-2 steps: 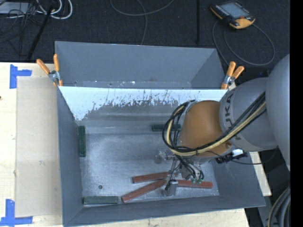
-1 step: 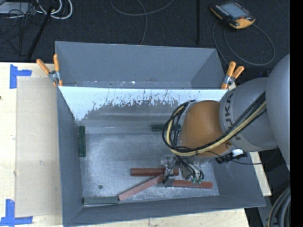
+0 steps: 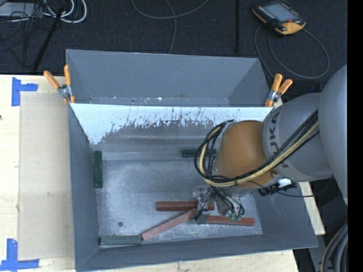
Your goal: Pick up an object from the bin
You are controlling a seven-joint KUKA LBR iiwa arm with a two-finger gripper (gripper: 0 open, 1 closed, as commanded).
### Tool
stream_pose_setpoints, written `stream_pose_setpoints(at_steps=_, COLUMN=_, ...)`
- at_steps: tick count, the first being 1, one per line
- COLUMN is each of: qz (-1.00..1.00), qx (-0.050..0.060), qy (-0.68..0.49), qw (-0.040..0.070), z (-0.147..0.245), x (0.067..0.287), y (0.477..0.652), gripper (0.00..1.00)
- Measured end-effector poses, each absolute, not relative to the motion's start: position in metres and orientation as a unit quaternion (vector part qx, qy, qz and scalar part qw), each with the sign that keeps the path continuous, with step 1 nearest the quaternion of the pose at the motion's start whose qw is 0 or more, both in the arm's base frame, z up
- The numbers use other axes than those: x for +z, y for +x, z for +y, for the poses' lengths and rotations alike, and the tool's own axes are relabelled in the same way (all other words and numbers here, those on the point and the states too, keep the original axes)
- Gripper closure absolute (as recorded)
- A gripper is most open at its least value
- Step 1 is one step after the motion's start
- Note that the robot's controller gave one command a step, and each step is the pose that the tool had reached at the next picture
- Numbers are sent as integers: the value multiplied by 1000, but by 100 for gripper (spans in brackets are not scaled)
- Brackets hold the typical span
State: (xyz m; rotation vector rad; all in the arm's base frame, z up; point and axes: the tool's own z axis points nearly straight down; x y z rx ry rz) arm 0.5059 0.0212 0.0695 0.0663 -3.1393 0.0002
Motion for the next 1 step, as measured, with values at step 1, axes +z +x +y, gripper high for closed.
stream_pose_setpoints(at_steps=1, qz=-992, qx=-1, qy=124, qw=1, z=7, x=70, y=508, gripper=100)
